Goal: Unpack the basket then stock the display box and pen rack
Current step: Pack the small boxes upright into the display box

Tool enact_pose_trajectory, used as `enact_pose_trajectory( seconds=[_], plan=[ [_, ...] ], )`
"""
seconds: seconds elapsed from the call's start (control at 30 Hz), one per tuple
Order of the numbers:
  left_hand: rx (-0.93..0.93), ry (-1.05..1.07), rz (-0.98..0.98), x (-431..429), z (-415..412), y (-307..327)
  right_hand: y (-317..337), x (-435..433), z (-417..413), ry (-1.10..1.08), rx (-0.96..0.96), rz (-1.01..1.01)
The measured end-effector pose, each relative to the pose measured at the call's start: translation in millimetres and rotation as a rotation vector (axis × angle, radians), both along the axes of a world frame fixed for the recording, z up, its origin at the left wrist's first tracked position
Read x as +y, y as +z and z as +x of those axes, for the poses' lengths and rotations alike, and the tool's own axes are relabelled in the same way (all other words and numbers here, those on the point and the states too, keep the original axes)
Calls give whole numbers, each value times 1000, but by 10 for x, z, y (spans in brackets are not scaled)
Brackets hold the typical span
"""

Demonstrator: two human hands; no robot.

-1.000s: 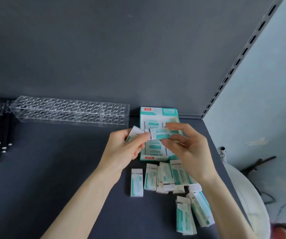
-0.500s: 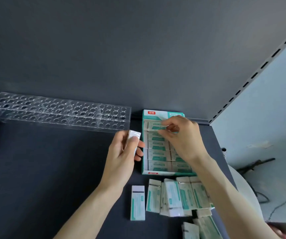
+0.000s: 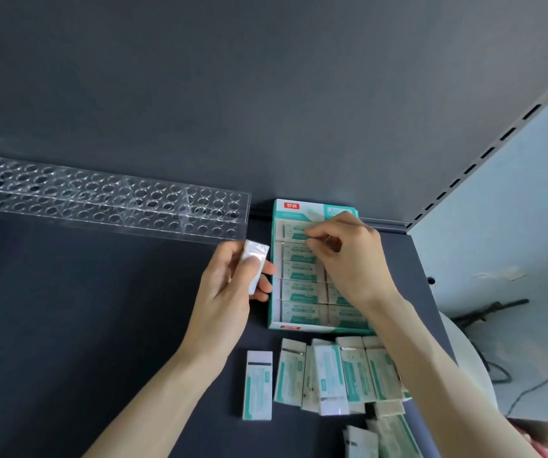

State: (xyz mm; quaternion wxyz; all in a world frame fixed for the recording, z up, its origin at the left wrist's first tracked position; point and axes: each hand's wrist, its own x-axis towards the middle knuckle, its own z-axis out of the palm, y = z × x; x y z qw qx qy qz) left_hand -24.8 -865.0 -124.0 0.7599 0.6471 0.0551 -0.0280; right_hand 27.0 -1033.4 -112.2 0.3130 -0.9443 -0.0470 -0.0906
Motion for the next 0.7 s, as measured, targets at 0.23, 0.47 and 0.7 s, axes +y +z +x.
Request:
enact_pose_trajectory(
  seconds=[0.23, 0.47, 0.7],
  plan=[
    [-15, -77, -58, 55, -19, 37, 207, -12, -90, -13, 77, 276],
    [-137, -199, -83, 84, -48, 126, 387, 41, -369, 209, 293, 683],
    [-202, -197, -19, 33, -92, 182, 341, -22, -473, 215, 271, 840]
  ],
)
